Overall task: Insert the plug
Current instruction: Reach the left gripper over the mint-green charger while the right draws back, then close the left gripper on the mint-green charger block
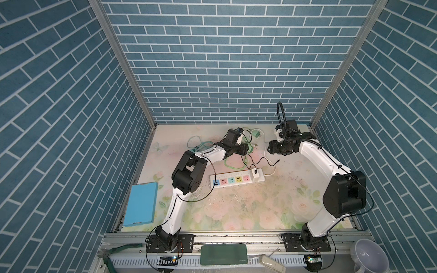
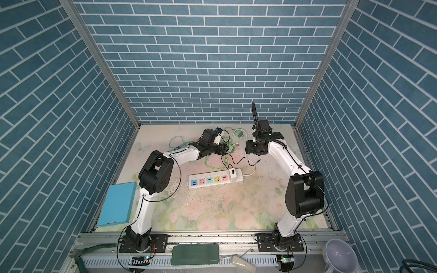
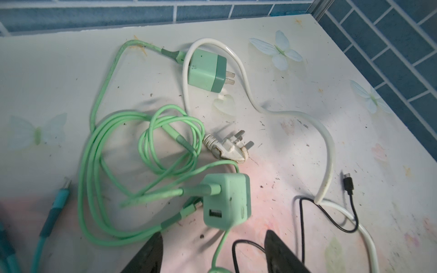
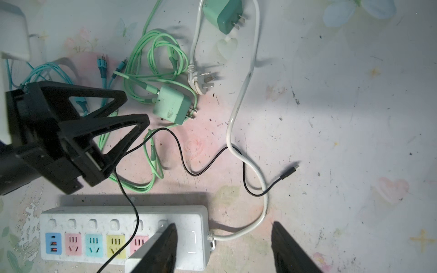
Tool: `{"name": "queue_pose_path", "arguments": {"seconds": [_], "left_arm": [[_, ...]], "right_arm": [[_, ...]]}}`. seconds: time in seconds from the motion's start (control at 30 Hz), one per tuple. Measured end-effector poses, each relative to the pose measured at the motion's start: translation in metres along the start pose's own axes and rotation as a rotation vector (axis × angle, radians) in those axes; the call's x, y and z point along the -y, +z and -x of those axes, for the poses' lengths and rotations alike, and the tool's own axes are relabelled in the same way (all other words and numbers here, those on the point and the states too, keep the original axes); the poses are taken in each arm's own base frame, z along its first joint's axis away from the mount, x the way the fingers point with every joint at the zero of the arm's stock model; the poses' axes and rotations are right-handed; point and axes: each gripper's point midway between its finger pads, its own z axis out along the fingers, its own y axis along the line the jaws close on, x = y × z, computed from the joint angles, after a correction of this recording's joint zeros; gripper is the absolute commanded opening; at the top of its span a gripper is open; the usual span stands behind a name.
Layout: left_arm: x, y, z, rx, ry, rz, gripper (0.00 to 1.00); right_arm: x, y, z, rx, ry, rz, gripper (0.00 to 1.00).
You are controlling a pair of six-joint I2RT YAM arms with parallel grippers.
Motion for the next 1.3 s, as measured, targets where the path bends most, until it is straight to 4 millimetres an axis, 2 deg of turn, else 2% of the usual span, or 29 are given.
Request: {"name": "queue_pose_path", "arguments": {"seconds": [0.17,0.3,0.5,0.7,0.93,1.1,1.3], "left_arm": [[0.001,0.012,0.004,0.021,-0.012,-0.017,0.59],[0.005,0.02,0.008,0.03,-0.009,-0.038,0.58],[0.011,0.021,0.006,0.024,-0.005,-0.059,0.59],[0.008,0.023,-0.003,0.008,-0.008,-0.055,0.6],[0.01,0.023,-0.005,-0.008,-0.027,-0.061,0.62],[0.015,0.031,-0.001,-0.021,-0.065,-0.091,0.62],[0.012,0.039,-0.017,-0.066,-0.114,-0.093,0.62]], "right_arm": [[0.002,0.0,-0.002,0.0,0.004,0.001,0.63],[0.004,0.002,-0.005,-0.004,0.007,-0.002,0.63],[0.007,0.002,-0.007,-0.007,0.013,-0.005,0.63],[0.008,0.002,-0.009,-0.01,0.015,-0.006,0.63],[0.007,0.002,-0.009,-0.011,0.015,-0.002,0.63],[0.005,0.002,-0.009,-0.011,0.016,0.014,0.63],[0.0,0.002,-0.007,-0.005,0.015,0.04,0.63]]}}
